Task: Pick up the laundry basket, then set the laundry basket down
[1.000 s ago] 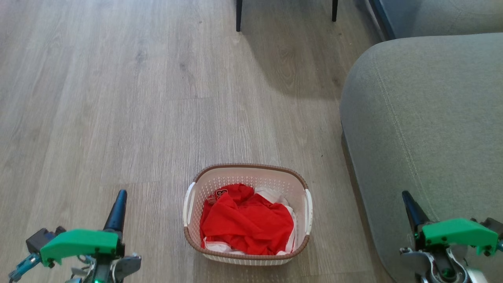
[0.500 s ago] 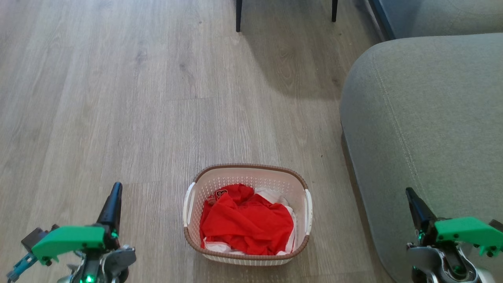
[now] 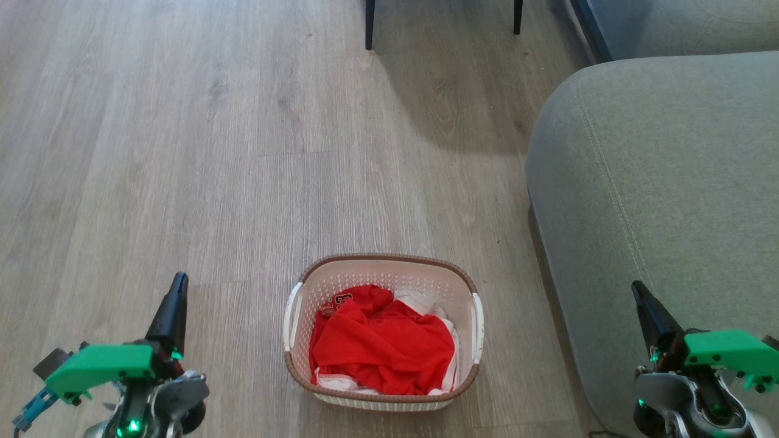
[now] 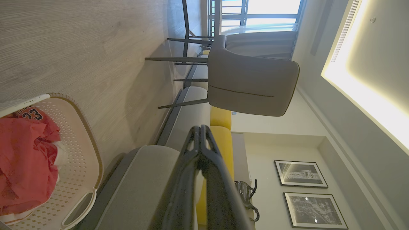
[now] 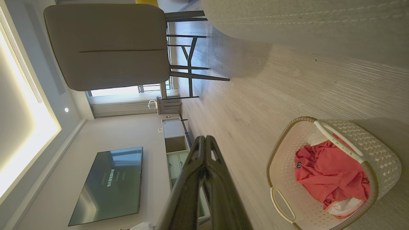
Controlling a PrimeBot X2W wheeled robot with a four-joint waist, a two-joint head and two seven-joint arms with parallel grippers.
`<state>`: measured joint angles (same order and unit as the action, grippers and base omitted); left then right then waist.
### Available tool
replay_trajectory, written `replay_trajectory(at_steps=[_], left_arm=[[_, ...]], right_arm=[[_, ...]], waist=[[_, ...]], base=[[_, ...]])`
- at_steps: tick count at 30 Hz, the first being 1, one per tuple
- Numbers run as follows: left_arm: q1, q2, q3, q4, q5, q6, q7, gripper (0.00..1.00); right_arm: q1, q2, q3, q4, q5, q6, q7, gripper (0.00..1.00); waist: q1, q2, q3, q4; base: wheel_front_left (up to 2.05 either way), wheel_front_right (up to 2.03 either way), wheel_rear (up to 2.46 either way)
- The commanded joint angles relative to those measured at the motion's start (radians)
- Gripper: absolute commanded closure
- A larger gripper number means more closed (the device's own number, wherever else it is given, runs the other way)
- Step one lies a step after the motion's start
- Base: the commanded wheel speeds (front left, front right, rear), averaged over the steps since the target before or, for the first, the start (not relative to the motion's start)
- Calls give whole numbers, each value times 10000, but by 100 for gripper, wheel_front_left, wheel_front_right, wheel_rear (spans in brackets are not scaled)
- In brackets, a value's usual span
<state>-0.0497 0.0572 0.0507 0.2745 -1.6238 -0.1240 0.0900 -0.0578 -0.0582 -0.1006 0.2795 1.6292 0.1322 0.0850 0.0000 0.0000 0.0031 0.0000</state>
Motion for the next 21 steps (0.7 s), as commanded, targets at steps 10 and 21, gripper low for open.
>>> replay_trajectory(at_steps=[10, 21], left_arm=[[-567, 66, 446, -300, -1, -67, 84, 100], [-569, 47, 472, -299, 21, -67, 105, 100]], right_arm=[[-478, -103, 119, -361, 2, -15, 80, 100], [-481, -79, 85, -359, -26, -15, 108, 100]], waist=[[0, 0, 0, 0], [0, 0, 0, 0]], base=[[0, 0, 0], [0, 0, 0]])
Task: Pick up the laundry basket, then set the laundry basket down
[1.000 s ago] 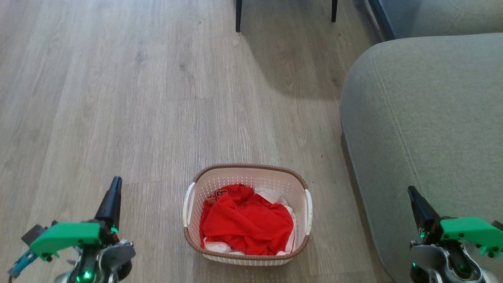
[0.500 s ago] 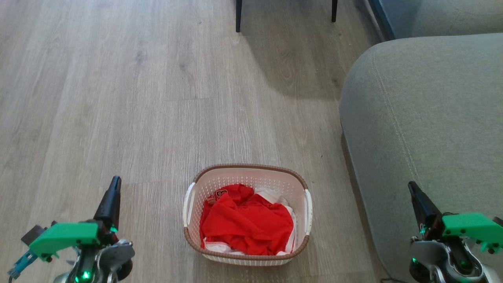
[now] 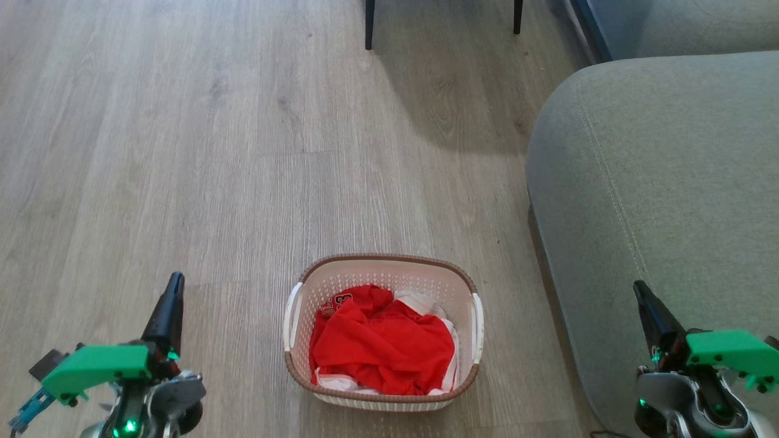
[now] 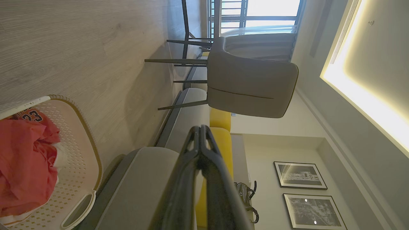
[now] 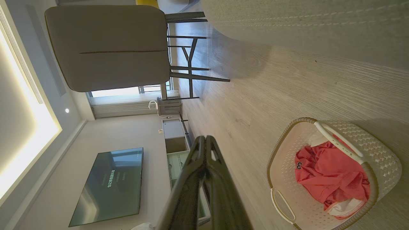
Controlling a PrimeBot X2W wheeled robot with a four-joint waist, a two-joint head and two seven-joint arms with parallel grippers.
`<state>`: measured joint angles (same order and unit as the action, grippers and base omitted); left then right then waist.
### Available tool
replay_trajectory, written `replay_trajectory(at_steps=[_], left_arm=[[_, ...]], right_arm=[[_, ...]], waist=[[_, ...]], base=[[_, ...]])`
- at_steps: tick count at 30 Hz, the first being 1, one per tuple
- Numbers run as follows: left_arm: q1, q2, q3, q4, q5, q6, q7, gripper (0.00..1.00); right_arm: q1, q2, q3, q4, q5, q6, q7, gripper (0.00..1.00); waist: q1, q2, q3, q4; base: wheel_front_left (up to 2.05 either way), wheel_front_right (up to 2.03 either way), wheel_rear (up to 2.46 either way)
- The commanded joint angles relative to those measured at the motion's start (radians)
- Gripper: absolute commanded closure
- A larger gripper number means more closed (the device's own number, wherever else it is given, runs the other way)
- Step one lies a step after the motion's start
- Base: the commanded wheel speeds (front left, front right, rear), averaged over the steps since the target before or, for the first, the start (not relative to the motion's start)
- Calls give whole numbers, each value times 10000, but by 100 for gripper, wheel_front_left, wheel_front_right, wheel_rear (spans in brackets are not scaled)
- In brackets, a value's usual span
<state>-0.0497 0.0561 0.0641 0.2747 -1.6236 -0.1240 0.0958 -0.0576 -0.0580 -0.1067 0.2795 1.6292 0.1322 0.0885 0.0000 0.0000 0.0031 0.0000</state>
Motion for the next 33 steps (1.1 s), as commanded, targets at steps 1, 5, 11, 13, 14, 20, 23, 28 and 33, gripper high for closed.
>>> replay_trajectory(at_steps=[1, 5, 11, 13, 14, 20, 23, 28, 33], left_arm=[[-569, 57, 340, -301, 21, -67, 49, 100], [-570, 51, 349, -300, 28, -67, 56, 100], [-571, 42, 362, -300, 39, -67, 66, 100], [-571, 40, 366, -300, 42, -67, 69, 100], [-572, 38, 367, -300, 44, -67, 71, 100], [-573, 30, 379, -299, 53, -67, 80, 100], [-573, 27, 384, -299, 57, -67, 84, 100], [-574, 21, 392, -299, 64, -67, 91, 100], [-574, 15, 400, -299, 71, -67, 97, 100]], right_arm=[[-484, -79, 143, -359, -28, -15, 75, 100], [-485, -71, 132, -358, -38, -15, 84, 100], [-486, -59, 116, -357, -51, -15, 97, 100], [-486, -56, 111, -357, -56, -15, 101, 100], [-487, -54, 108, -357, -58, -15, 104, 100], [-488, -44, 93, -356, -70, -15, 115, 100], [-489, -39, 87, -356, -76, -15, 121, 100], [-490, -31, 76, -355, -85, -15, 130, 100], [-491, -24, 65, -354, -93, -15, 138, 100]], waist=[[0, 0, 0, 0], [0, 0, 0, 0], [0, 0, 0, 0], [0, 0, 0, 0], [0, 0, 0, 0], [0, 0, 0, 0], [0, 0, 0, 0], [0, 0, 0, 0], [0, 0, 0, 0]], base=[[0, 0, 0], [0, 0, 0], [0, 0, 0], [0, 0, 0], [0, 0, 0], [0, 0, 0], [0, 0, 0], [0, 0, 0], [0, 0, 0]])
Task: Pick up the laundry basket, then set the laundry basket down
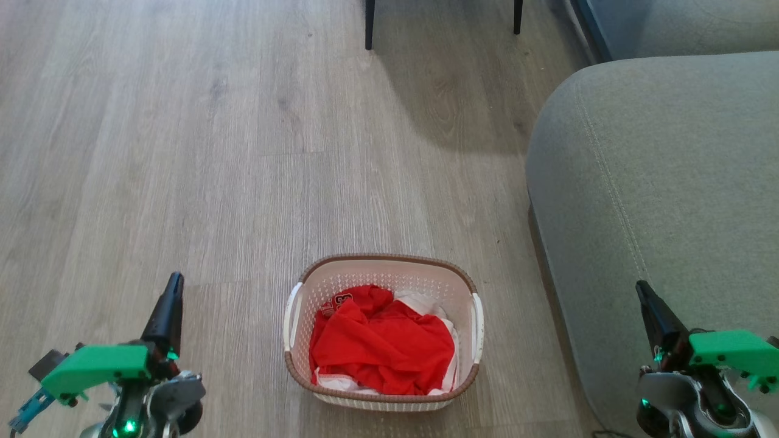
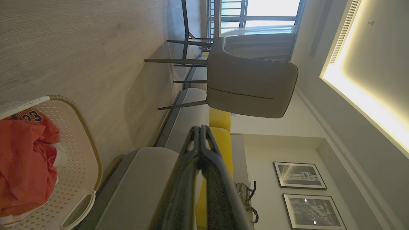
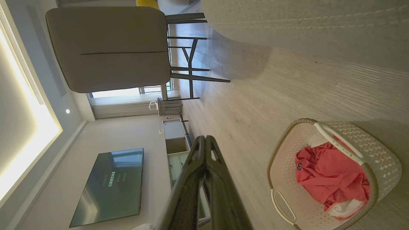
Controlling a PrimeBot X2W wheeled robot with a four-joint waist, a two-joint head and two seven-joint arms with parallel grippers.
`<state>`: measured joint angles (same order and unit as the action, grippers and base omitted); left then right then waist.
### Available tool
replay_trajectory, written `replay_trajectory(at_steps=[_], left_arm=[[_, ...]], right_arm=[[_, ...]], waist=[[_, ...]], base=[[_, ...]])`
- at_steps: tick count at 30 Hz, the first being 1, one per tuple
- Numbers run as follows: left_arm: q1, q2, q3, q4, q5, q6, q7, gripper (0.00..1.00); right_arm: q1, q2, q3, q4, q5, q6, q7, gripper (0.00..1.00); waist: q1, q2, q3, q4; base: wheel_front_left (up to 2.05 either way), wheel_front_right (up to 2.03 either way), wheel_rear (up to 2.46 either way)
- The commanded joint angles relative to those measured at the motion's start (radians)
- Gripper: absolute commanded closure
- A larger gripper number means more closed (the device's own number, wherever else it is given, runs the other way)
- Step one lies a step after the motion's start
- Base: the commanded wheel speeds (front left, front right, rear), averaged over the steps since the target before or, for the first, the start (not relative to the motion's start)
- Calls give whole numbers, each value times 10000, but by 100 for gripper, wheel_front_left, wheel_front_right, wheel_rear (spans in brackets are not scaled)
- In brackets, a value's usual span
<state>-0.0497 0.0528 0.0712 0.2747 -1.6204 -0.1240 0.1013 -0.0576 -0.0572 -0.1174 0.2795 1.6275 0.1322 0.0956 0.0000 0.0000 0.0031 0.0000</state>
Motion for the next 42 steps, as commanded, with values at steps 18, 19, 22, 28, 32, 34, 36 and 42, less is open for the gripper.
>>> replay_trajectory(at_steps=[18, 19, 22, 28, 32, 34, 36, 42], left_arm=[[-576, 32, 353, -298, 58, -67, 60, 100], [-577, 31, 354, -298, 59, -67, 61, 100], [-577, 29, 357, -298, 62, -67, 64, 100], [-578, 24, 364, -298, 67, -67, 69, 100], [-578, 21, 368, -297, 71, -67, 73, 100], [-578, 20, 370, -297, 73, -67, 74, 100], [-578, 18, 372, -297, 74, -67, 76, 100], [-579, 14, 378, -297, 79, -67, 81, 100]], right_arm=[[-493, -10, 142, -353, -102, -15, 92, 100], [-494, -9, 140, -353, -103, -15, 93, 100], [-494, -5, 135, -352, -107, -15, 97, 100], [-495, 1, 126, -352, -115, -15, 104, 100], [-495, 5, 120, -351, -120, -15, 109, 100], [-496, 7, 118, -351, -122, -15, 111, 100], [-496, 9, 115, -351, -124, -15, 113, 100], [-497, 14, 107, -351, -130, -15, 119, 100]], waist=[[0, 0, 0, 0], [0, 0, 0, 0], [0, 0, 0, 0], [0, 0, 0, 0], [0, 0, 0, 0], [0, 0, 0, 0], [0, 0, 0, 0], [0, 0, 0, 0]], base=[[0, 0, 0], [0, 0, 0], [0, 0, 0], [0, 0, 0], [0, 0, 0], [0, 0, 0], [0, 0, 0], [0, 0, 0]])
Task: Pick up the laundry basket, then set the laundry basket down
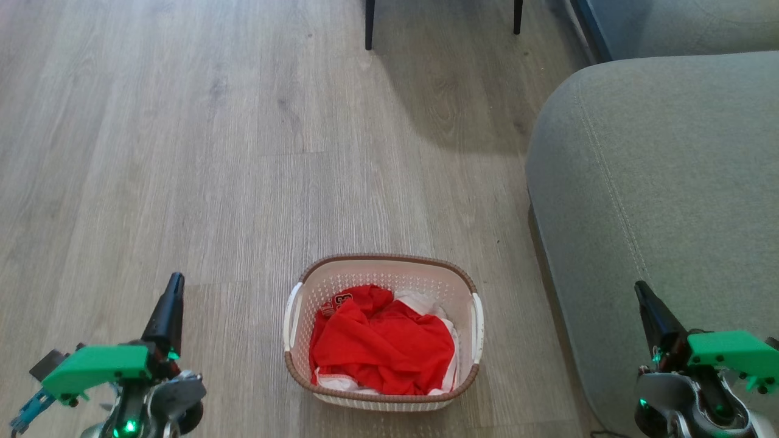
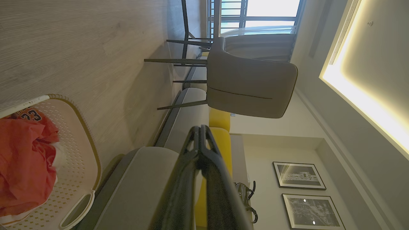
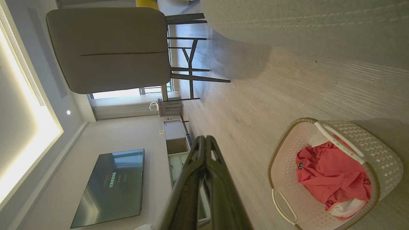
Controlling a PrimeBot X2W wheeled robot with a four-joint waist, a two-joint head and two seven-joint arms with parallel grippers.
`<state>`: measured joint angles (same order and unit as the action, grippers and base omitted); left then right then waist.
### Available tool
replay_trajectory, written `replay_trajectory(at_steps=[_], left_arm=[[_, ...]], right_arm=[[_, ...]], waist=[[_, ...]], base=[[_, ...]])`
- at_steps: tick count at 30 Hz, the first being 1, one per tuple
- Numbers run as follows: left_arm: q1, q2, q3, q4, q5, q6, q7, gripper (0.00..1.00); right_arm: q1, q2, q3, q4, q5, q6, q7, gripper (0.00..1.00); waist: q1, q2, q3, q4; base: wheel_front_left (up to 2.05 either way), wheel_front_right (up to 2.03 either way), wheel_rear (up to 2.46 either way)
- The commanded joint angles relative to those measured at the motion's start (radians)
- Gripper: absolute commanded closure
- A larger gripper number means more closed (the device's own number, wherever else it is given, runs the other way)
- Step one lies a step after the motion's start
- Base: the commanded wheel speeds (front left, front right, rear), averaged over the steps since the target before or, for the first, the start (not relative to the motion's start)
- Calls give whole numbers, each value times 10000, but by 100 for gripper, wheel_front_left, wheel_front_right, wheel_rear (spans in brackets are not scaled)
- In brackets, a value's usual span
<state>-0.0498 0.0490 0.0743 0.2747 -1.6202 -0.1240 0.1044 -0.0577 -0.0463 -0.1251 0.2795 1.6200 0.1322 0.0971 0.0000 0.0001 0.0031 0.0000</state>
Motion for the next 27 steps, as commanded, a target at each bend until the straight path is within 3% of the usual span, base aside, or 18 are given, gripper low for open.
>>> replay_trajectory(at_steps=[1, 27], left_arm=[[-578, 52, 348, -297, 78, -67, 51, 100], [-580, 39, 368, -297, 94, -67, 66, 100]], right_arm=[[-496, -95, 183, -351, -57, -15, 105, 100], [-498, -77, 157, -349, -78, -15, 126, 100]], waist=[[0, -1, 0, 0], [0, -1, 0, 0]], base=[[0, 0, 0], [0, 0, 0]])
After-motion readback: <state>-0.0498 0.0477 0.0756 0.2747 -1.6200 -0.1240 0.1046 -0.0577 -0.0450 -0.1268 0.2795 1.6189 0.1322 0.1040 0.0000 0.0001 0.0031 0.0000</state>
